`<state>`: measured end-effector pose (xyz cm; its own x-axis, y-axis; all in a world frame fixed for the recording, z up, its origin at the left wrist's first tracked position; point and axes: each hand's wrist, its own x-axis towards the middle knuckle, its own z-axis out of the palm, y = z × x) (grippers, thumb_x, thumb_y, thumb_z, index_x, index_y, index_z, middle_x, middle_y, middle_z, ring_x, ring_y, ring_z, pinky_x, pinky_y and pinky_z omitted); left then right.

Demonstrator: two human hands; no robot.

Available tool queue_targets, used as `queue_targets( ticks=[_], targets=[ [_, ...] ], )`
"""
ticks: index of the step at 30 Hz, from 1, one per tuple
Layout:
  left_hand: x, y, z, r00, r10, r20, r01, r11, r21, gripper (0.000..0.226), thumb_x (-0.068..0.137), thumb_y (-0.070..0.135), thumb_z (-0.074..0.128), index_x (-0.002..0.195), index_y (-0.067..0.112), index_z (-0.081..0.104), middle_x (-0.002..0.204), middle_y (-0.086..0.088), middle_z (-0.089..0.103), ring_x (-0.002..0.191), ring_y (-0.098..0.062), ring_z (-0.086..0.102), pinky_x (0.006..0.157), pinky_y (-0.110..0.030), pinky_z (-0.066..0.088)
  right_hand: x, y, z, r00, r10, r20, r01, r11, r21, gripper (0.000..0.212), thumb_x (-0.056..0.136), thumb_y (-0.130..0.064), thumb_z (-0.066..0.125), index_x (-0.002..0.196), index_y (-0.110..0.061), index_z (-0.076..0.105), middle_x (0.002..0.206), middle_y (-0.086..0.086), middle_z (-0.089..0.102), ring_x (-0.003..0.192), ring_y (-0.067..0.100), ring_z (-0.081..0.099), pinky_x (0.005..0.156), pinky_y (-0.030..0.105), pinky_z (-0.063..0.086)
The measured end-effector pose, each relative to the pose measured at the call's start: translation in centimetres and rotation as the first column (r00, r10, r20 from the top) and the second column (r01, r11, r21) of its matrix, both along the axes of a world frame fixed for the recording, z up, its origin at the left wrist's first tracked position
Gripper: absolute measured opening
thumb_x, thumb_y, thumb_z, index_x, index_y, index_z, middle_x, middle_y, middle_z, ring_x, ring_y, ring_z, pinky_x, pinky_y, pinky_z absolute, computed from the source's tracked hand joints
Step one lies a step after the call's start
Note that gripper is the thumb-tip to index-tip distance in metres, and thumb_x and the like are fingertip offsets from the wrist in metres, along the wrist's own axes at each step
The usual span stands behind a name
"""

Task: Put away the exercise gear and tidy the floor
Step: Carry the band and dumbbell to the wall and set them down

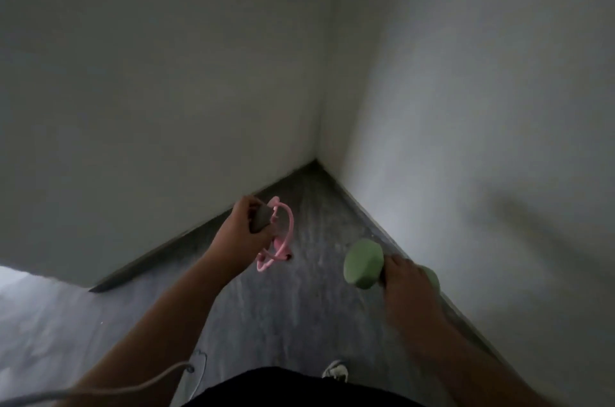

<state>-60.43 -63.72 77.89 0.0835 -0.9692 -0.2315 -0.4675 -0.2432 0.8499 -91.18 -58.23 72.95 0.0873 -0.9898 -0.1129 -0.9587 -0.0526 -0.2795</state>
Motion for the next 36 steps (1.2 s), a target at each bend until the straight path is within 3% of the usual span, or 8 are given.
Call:
queue_targets(
  ticks=[6, 8, 11, 15, 21, 26, 32, 36],
  targets=[
    [-10.1, -6.8, -2.3, 0.974, -0.224, 0.002, 0.224, 0.974, 0.041, 0.032, 0.087, 0.011, 0.071, 0.110, 0.021, 0.050, 0.093, 0.006, 0.063, 0.062, 0.002, 0.061, 0.051, -0.012, 0.042, -8.6, -0.1, -1.9, 0.972, -0.237, 0.005, 0.236, 0.970, 0.061, 0.027, 0.090, -0.017, 0.056, 0.116, -0.022, 0.062, 0.110, 0.001, 0.064, 0.096, 0.023, 0.060, 0.082, 0.037, 0.044],
    [-12.5, -9.2, -3.1, 0.956, -0.295, 0.010, 0.294, 0.954, 0.060, 0.033, 0.087, 0.014, 0.072, 0.109, 0.022, 0.050, 0.094, 0.005, 0.063, 0.067, 0.000, 0.061, 0.055, -0.014, 0.041, -10.6, -0.7, -3.0, 0.949, -0.314, 0.014, 0.311, 0.946, 0.087, 0.028, 0.093, -0.019, 0.054, 0.120, -0.021, 0.060, 0.114, 0.001, 0.063, 0.101, 0.025, 0.059, 0.086, 0.038, 0.044],
    [-15.6, -13.4, -4.9, 0.919, -0.394, -0.015, 0.394, 0.915, 0.086, 0.034, 0.086, 0.015, 0.073, 0.108, 0.023, 0.050, 0.097, 0.001, 0.065, 0.074, -0.008, 0.064, 0.058, -0.018, 0.045, -12.8, -2.1, -5.2, 0.912, -0.410, -0.005, 0.409, 0.908, 0.090, 0.030, 0.091, -0.018, 0.051, 0.118, -0.019, 0.063, 0.113, 0.005, 0.066, 0.100, 0.029, 0.061, 0.085, 0.042, 0.048],
    [-19.2, -19.2, -7.1, 0.856, -0.516, -0.043, 0.516, 0.844, 0.145, 0.033, 0.087, 0.014, 0.072, 0.108, 0.021, 0.048, 0.093, 0.005, 0.061, 0.074, -0.006, 0.062, 0.050, -0.010, 0.044, -14.3, -4.2, -8.5, 0.848, -0.526, -0.060, 0.529, 0.837, 0.138, 0.025, 0.085, -0.012, 0.055, 0.107, -0.019, 0.064, 0.101, 0.006, 0.065, 0.092, 0.031, 0.062, 0.078, 0.040, 0.047],
    [-24.1, -26.7, -14.0, 0.774, -0.633, -0.020, 0.622, 0.753, 0.215, 0.033, 0.087, 0.007, 0.070, 0.109, 0.018, 0.046, 0.094, 0.005, 0.058, 0.079, -0.006, 0.057, 0.066, -0.018, 0.045, -16.3, -8.3, -15.2, 0.785, -0.619, -0.044, 0.614, 0.766, 0.189, 0.029, 0.085, -0.010, 0.055, 0.110, -0.018, 0.065, 0.104, 0.008, 0.067, 0.094, 0.033, 0.063, 0.080, 0.044, 0.050],
    [-28.9, -30.1, -26.9, 0.749, -0.663, 0.018, 0.642, 0.732, 0.229, 0.034, 0.088, 0.004, 0.067, 0.110, 0.018, 0.046, 0.094, 0.006, 0.056, 0.077, 0.000, 0.055, 0.060, -0.009, 0.041, -18.9, -10.7, -28.5, 0.757, -0.652, -0.034, 0.643, 0.735, 0.216, 0.033, 0.083, -0.009, 0.060, 0.113, -0.020, 0.064, 0.106, 0.006, 0.068, 0.095, 0.033, 0.063, 0.082, 0.044, 0.049],
    [-34.5, -30.2, -51.1, 0.739, -0.673, -0.027, 0.655, 0.709, 0.260, 0.033, 0.090, 0.008, 0.067, 0.111, 0.021, 0.046, 0.098, 0.005, 0.057, 0.084, -0.008, 0.061, 0.066, -0.022, 0.052, -21.6, -12.8, -52.8, 0.746, -0.665, -0.007, 0.657, 0.736, 0.164, 0.023, 0.084, -0.006, 0.057, 0.105, -0.013, 0.065, 0.100, 0.009, 0.066, 0.090, 0.032, 0.062, 0.074, 0.041, 0.050],
    [-37.7, -30.5, -64.8, 0.709, -0.705, 0.001, 0.685, 0.689, 0.237, 0.030, 0.092, 0.016, 0.066, 0.115, 0.022, 0.048, 0.096, 0.010, 0.057, 0.083, -0.002, 0.061, 0.060, -0.015, 0.049, -24.3, -14.8, -66.2, 0.790, -0.613, -0.018, 0.604, 0.772, 0.199, 0.015, 0.086, -0.008, 0.055, 0.097, -0.014, 0.063, 0.092, 0.009, 0.065, 0.085, 0.034, 0.062, 0.075, 0.042, 0.047]
  ],
)
